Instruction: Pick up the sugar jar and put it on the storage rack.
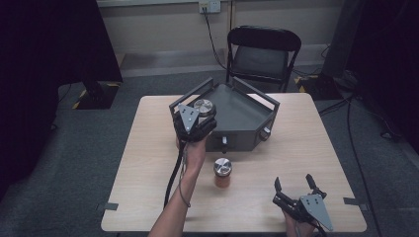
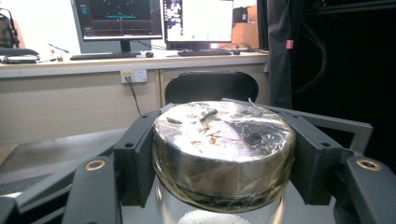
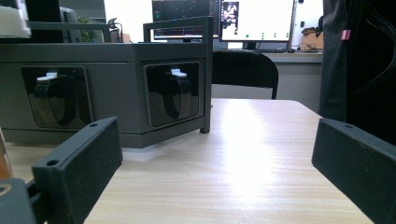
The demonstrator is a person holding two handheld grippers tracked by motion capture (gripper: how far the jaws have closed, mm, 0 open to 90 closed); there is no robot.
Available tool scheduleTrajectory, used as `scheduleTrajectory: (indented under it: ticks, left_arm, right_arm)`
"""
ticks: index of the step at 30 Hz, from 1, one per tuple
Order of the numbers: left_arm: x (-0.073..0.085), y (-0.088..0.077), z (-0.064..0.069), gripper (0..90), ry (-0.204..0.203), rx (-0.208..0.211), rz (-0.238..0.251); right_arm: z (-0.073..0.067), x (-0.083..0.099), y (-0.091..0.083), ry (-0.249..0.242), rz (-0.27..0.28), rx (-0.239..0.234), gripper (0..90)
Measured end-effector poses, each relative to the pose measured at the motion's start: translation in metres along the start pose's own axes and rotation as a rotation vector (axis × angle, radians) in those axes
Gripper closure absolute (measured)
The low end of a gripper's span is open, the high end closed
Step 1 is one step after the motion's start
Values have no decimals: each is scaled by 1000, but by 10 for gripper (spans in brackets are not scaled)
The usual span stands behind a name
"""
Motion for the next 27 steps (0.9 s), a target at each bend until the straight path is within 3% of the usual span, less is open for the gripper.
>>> scheduleTrajectory:
  ticks: [6, 12, 15, 27]
  left_arm:
    - [1, 17, -3, 345, -12, -27, 3]
    - [3, 26, -7, 345, 0, -21, 0]
    - [3, 29, -10, 345, -18, -14, -11]
    - [6, 32, -9, 345, -9, -13, -51]
  right_arm:
    - [0, 0, 0, 0, 1, -3, 4]
    - [0, 0, 0, 0, 0, 0, 4]
    - [0, 0, 0, 0, 0, 1, 4]
    - [-1, 0, 0, 0, -1, 6, 4]
Point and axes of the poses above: each handheld gripper's, and its own axes: y roughly forward along the jaws, x roughly out of its underside, z roughly to its right, the point moved 3 cm from there along y, roughly forward along the jaws, and after that the axes turned 13 degrees about -y, right-handed, at the moved point
